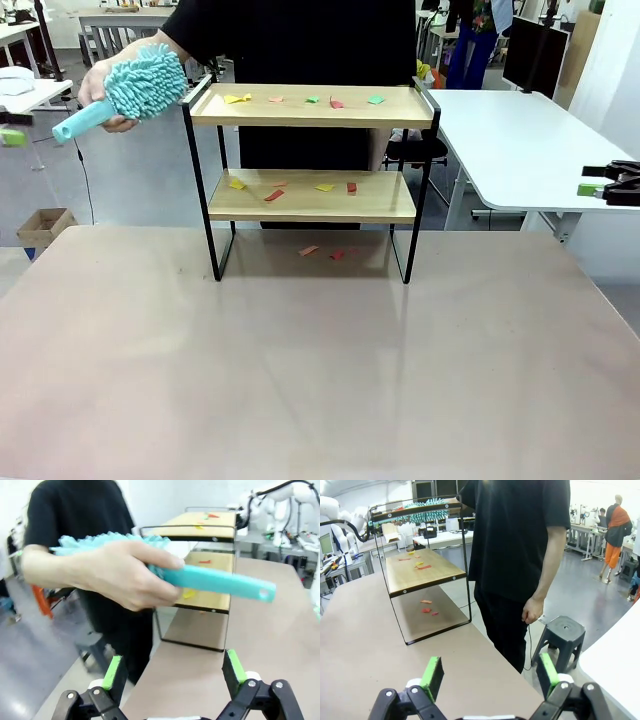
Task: Clean the shelf.
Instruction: Pick up the Duster handed by the human.
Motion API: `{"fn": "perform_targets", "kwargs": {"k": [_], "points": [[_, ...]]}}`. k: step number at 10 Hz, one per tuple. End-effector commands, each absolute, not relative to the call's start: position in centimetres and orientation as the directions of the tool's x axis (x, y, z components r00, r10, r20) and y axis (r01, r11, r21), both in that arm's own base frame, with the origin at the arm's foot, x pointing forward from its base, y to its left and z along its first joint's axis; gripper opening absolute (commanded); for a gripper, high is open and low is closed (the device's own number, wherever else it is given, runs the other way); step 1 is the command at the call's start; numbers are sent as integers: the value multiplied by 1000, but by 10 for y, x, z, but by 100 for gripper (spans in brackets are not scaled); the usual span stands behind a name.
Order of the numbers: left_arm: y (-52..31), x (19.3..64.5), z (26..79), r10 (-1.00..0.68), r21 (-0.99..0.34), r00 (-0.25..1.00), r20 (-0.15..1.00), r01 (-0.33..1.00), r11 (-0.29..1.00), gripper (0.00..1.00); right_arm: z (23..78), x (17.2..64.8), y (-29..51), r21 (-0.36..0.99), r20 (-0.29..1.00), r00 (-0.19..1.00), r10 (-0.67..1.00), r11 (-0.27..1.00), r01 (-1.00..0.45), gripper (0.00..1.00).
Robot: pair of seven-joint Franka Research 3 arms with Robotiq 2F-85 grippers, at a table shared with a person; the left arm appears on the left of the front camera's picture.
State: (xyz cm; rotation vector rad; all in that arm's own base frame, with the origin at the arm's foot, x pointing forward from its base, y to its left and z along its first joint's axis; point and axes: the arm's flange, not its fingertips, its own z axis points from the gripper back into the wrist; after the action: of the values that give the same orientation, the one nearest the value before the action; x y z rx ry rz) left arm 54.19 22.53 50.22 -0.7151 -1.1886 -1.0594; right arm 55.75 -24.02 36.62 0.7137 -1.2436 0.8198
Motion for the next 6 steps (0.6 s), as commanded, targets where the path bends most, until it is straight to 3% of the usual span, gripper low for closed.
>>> {"fn": "perform_targets", "kwargs": {"k": [1,3,4,6], "points": [[218,518,550,-350,24,158,923,886,463,100,368,558,-239,25,983,118,142,532,-846,100],[206,487,602,-437,61,213,874,844,533,100,368,558,-239,25,983,118,142,532,-846,100],[197,475,633,-483,-9,386,786,789,615,100,368,558,-239,25,983,118,142,532,-846,100],[173,449,671,-442,3,470,764,682,731,100,368,558,-239,25,983,118,142,532,-846,100]]}}
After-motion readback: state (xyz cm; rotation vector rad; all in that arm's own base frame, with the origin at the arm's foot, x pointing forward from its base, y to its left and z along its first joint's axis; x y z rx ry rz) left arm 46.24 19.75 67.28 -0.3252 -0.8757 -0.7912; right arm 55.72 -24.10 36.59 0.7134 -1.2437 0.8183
